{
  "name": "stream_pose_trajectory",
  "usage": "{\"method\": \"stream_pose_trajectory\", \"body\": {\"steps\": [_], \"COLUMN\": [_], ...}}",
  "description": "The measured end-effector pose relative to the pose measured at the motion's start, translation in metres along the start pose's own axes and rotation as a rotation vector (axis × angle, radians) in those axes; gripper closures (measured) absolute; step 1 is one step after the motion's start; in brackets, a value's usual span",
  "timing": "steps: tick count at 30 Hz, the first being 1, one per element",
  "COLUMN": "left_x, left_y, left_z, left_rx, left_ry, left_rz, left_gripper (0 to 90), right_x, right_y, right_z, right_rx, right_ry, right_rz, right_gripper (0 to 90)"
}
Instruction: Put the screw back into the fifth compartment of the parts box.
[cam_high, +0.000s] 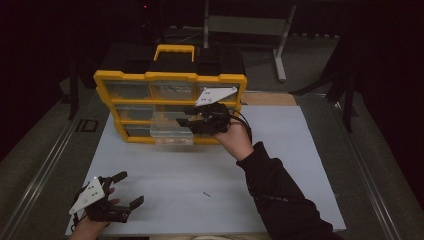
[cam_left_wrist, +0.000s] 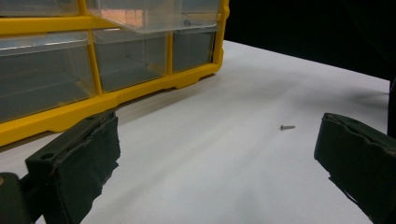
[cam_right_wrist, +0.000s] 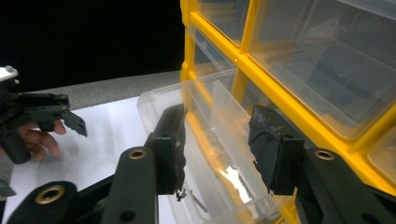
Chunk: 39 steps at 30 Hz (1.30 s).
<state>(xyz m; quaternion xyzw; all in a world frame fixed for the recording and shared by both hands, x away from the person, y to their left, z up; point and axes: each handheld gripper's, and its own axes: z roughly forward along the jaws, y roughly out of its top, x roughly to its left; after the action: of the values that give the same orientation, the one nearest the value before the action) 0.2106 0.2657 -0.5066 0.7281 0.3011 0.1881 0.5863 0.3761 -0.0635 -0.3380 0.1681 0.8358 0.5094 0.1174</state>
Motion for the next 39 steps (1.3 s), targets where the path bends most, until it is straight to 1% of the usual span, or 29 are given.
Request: {"method": "stream_pose_trajectory", "body": {"steps": [3,7,10,14,18,25,27,29,31,32,36,39], "left_x": [0.000,0.000,0.000,0.000,0.000,0.000,0.000,0.000,0.000,0.000,-0.001,-0.001], "left_y": [0.000,0.000,0.000,0.000,0.000,0.000,0.000,0.000,0.000,0.000,0.000,0.000], "left_z": [0.000,0.000,0.000,0.000,0.000,0.001,0.000,0.000,0.000,0.000,0.000,0.000], "left_rx": [0.003,0.003,0.002,0.000,0.003,0.004,0.003,0.002,0.000,0.001,0.000,0.000], "left_ry": [-0.003,-0.002,-0.001,0.000,-0.003,-0.003,-0.003,-0.004,-0.003,-0.004,-0.005,-0.004], "left_rz": [-0.001,0.000,0.000,-0.001,0.000,0.001,0.002,0.002,0.002,0.002,0.000,0.000], "left_gripper": [1.1,1.1,1.2,1.1,1.1,1.1,1.2,1.1,1.2,1.2,1.1,1.1], "right_x": [0.002,0.006,0.009,0.013,0.016,0.025,0.028,0.032,0.035,0.037,0.042,0.044], "right_y": [-0.001,-0.004,-0.008,-0.018,-0.031,-0.056,-0.062,-0.068,-0.075,-0.079,-0.094,-0.106], "right_z": [-0.006,-0.014,-0.019,-0.024,-0.028,-0.027,-0.026,-0.025,-0.025,-0.024,-0.023,-0.022], "right_rx": [-0.002,-0.024,-0.029,-0.019,-0.009,0.024,0.026,0.031,0.030,0.033,0.045,0.053], "right_ry": [-0.004,-0.007,-0.006,-0.002,0.006,0.004,0.013,0.013,0.031,0.032,0.038,0.051], "right_rz": [0.009,0.025,0.035,0.037,0.063,0.065,0.071,0.068,0.072,0.072,0.094,0.114], "right_gripper": [50.3,44.9,40.8,36.0,32.2,29.6,29.5,29.5,29.6,29.6,29.6,29.6]}}
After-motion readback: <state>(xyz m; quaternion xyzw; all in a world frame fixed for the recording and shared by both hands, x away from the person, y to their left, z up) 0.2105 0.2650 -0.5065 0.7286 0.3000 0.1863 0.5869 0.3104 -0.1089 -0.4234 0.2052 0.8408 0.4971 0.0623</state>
